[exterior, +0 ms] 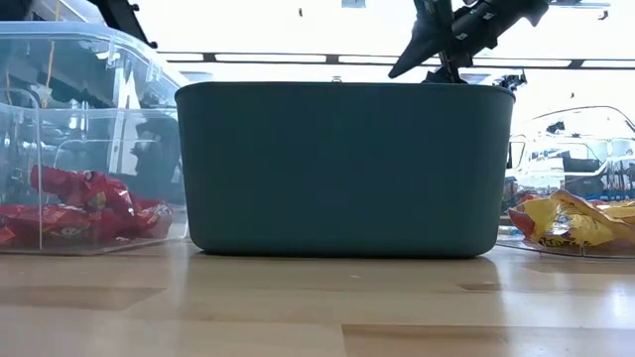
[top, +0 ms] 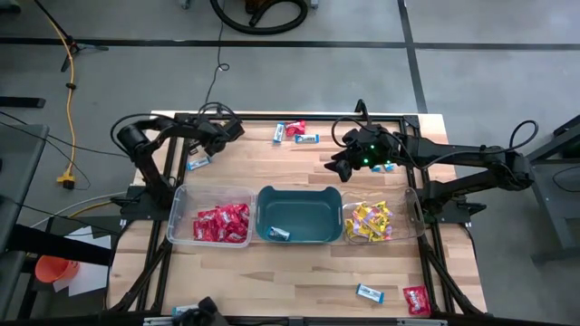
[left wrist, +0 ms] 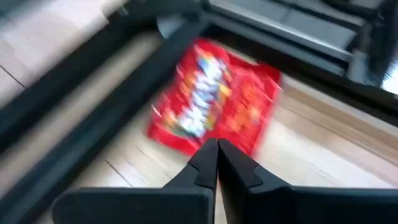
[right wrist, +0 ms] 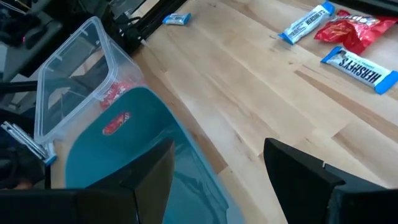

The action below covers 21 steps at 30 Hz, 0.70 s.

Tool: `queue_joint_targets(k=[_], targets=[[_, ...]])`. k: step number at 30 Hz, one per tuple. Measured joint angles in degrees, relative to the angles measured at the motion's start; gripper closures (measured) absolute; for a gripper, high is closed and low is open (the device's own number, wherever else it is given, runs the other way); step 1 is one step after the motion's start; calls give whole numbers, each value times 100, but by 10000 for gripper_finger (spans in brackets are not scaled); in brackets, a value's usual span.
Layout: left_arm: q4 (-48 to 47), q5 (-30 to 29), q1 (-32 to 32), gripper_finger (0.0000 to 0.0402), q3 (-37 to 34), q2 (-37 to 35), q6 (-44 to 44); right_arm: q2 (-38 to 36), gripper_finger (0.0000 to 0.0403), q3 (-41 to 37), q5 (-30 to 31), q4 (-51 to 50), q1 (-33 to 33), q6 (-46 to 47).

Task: Sort candy
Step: Put the red candy into the left transparent bin

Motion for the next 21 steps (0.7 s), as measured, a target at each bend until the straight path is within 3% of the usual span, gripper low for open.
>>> queue_joint_targets(k=[2, 6, 9, 14, 17, 21], targets=[[20, 479, -11, 402, -55, 46, -241, 0, 160, 0, -55, -15, 0, 43], [141, 759, -146, 401, -203, 205, -641, -1, 160, 0, -297, -27, 0, 231], [484, 515, -228, 401, -467, 156, -1170, -1, 160, 0, -413, -79, 2, 256], [407, 1101, -684, 401, -516, -359, -281, 0, 160, 0, -553, -171, 4, 246], [74, 1692, -983, 401, -535, -982, -219, -1, 160, 0, -524, -152, 4, 178], [-505, 1361, -731, 401, -523, -1781, 968, 0, 160, 0, -440, -105, 0, 41]])
